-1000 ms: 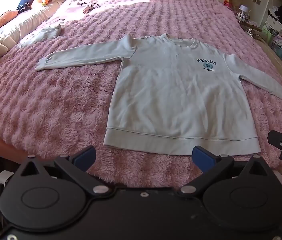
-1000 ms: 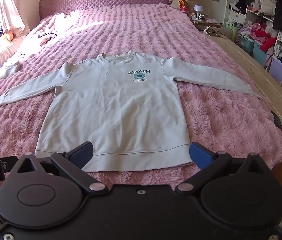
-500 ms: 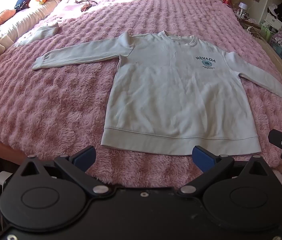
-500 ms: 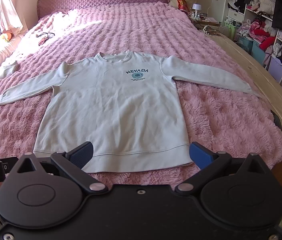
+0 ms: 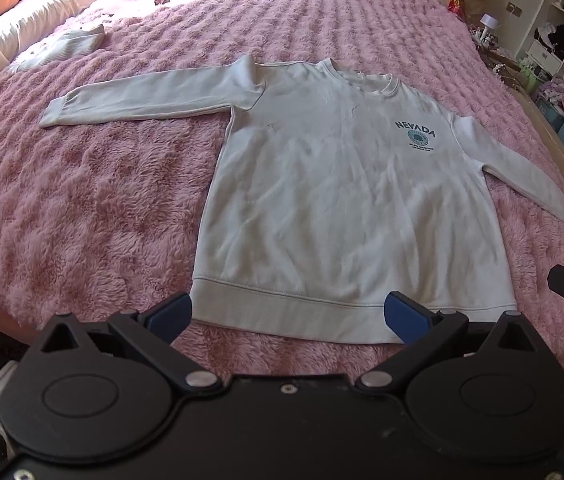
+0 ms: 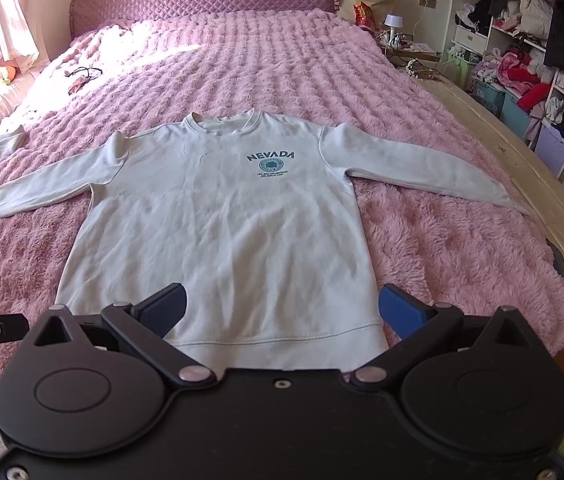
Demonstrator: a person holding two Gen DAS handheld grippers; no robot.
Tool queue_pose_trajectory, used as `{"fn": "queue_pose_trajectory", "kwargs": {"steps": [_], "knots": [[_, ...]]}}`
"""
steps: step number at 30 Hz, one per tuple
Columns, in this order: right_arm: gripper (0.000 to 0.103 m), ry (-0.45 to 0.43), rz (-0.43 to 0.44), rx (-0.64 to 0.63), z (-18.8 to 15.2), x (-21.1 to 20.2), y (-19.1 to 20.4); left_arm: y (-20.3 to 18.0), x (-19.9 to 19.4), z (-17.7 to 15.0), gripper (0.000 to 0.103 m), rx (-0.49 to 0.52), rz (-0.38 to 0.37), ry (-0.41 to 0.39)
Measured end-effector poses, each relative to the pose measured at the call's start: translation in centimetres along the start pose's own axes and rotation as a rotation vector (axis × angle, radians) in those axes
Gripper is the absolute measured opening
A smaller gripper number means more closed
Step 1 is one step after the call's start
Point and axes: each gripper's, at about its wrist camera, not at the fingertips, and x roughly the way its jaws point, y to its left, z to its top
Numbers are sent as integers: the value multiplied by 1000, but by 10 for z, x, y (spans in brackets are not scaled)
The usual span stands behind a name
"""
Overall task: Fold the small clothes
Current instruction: 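Move both grippers toward the spread grey sweatshirt, then grasp the sleeve cuff with the left gripper and lift it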
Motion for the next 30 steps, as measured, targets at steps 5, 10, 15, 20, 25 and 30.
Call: {"fn": "queue_pose_trajectory", "kwargs": {"steps": [5,10,15,20,25,30], "knots": [[103,-70,29,24,23,26,3,70,32,42,103,-155,-99,-39],[103,-124,33,6,45,68,18,164,68,83,103,-380,-62,-165],[103,-169,47,50,59,117,34,271,115,136,103,-527,44,-225],[103,-154,107,53,67,152,55,365,164,186,103,-646,131,-305],[103,-141,85,8,71,185,72,430,223,215,65,-769,155,-324],[103,-43,68,67,70,225,72,479,273,218,64,-921,108,-371]]}}
